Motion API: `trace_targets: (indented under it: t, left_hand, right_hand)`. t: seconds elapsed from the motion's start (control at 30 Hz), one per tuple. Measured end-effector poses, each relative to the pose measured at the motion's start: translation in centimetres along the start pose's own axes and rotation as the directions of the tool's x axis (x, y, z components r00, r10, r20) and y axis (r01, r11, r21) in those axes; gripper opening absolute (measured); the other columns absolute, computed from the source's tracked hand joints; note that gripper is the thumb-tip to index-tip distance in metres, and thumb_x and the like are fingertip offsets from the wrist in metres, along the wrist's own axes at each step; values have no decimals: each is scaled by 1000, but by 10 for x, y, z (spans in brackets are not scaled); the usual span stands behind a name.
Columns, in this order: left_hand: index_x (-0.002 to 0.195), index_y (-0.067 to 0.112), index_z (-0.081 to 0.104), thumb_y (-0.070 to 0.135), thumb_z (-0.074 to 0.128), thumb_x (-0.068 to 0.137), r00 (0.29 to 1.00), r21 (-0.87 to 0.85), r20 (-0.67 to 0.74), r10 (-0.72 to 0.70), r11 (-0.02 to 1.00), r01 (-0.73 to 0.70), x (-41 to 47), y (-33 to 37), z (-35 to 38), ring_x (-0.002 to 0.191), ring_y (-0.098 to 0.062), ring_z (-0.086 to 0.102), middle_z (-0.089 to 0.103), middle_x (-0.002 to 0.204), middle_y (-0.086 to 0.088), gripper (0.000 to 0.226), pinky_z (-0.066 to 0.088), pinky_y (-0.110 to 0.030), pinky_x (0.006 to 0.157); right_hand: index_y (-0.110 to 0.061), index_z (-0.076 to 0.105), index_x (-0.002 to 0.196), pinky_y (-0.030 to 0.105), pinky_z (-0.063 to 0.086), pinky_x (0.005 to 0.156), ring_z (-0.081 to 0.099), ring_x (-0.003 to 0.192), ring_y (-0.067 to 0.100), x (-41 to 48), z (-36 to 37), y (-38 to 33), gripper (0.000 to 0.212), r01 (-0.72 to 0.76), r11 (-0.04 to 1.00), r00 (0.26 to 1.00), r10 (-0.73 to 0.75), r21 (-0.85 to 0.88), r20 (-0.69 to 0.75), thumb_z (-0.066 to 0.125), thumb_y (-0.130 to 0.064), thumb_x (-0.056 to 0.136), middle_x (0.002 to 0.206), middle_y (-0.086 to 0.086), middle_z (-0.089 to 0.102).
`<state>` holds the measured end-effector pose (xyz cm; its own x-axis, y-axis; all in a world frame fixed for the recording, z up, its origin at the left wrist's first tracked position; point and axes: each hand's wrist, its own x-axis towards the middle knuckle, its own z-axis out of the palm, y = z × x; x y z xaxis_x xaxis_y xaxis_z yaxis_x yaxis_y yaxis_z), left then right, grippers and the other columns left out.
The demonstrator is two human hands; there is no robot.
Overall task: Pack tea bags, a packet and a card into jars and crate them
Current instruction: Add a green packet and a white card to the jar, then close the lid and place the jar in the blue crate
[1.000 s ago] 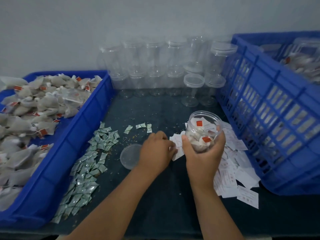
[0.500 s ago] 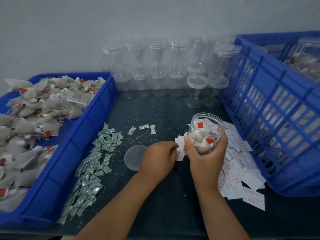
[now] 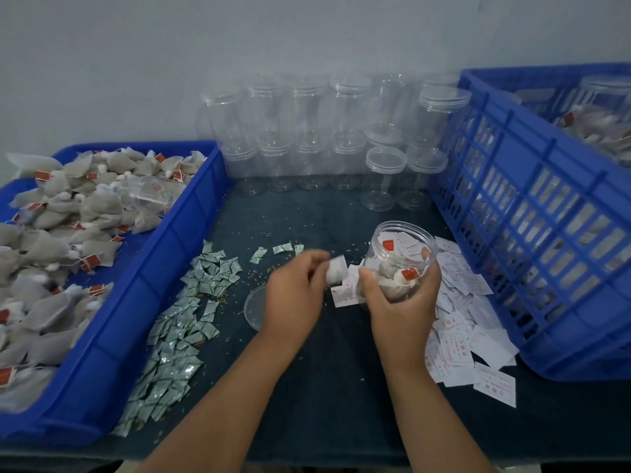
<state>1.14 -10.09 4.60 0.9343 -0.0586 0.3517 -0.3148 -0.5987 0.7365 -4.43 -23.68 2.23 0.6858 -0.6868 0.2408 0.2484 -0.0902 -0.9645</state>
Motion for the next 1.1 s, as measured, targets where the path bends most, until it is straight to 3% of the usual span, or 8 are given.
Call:
trace_targets:
  t: [0.13, 0.23, 0.33, 0.43, 0.57, 0.97, 1.03, 1.1]
  left_hand:
    - [113, 35, 76, 21, 74, 94, 990, -253, -109, -94, 965, 63, 16, 26, -36, 85, 5, 70, 75, 89, 23, 24, 52, -10, 74]
    - [103, 32, 79, 21, 77, 93, 965, -160, -158, 209, 959, -234, 18, 47, -61, 92, -1, 71, 74, 92, 23, 15, 54, -15, 78]
    - [110, 31, 81, 22, 74, 96, 850, 51, 103, 516, 851, -523, 20, 53, -74, 114, -2, 62, 72, 101, 20, 18, 43, -21, 101]
    - [105, 37, 79, 40, 54, 103, 765, 167, 462, 449, 803, -572, 17, 54, -79, 137, -4, 43, 71, 113, 15, 25, 24, -36, 120]
    - [91, 33, 77, 60, 24, 104, 718, 254, 584, 380, 754, -606, 9, 49, -73, 148, 2, 24, 71, 100, 24, 60, 6, -42, 124]
    - [90, 34, 81, 54, 50, 101, 851, 106, 184, 492, 851, -515, 5, 26, -73, 128, 0, 51, 69, 120, 24, 38, 33, -27, 111]
    - [86, 31, 78, 45, 50, 104, 945, 18, -143, 294, 955, -295, 5, 15, -74, 101, 1, 64, 72, 100, 21, 37, 48, -21, 86]
    - [97, 31, 77, 53, 52, 101, 985, 51, -165, 44, 998, -36, 8, -4, -78, 91, 0, 67, 72, 97, 19, 34, 51, -22, 74]
  right_hand:
    - [-37, 48, 153, 17, 56, 99, 68, 124, 1, -6, 1, -1, 91, 8, 1000, 983, -10, 15, 184, 92, -45, 73, 136, -17, 67]
    - [-56, 51, 143, 20, 57, 98, 69, 125, 6, -11, 3, -2, 82, 41, 999, 946, -40, 2, 322, 94, -34, 76, 135, -20, 68]
    - [-46, 52, 147, 35, 62, 98, 70, 126, 18, -15, 4, -4, 83, 70, 998, 923, -65, 0, 380, 94, -36, 77, 135, -11, 68]
    - [-25, 52, 151, 54, 61, 101, 70, 127, 27, -15, 2, 0, 82, 106, 994, 909, -99, 6, 404, 93, -31, 80, 137, -1, 69]
    - [-25, 53, 150, 55, 59, 99, 69, 124, 24, -15, 0, 1, 84, 129, 988, 916, -85, -87, 391, 92, -36, 76, 134, -5, 68]
    - [-28, 53, 152, 45, 59, 103, 68, 127, 25, -16, 5, 4, 87, 171, 985, 886, -148, -13, 439, 95, -35, 76, 136, -5, 67]
    - [-38, 53, 150, 30, 56, 104, 67, 130, 20, -18, 5, 3, 90, 191, 981, 888, -164, -19, 430, 96, -42, 72, 137, -12, 65]
    - [-40, 51, 151, 23, 53, 105, 65, 133, 17, -18, 5, 3, 92, 199, 980, 882, -172, -14, 438, 97, -44, 71, 139, -14, 63]
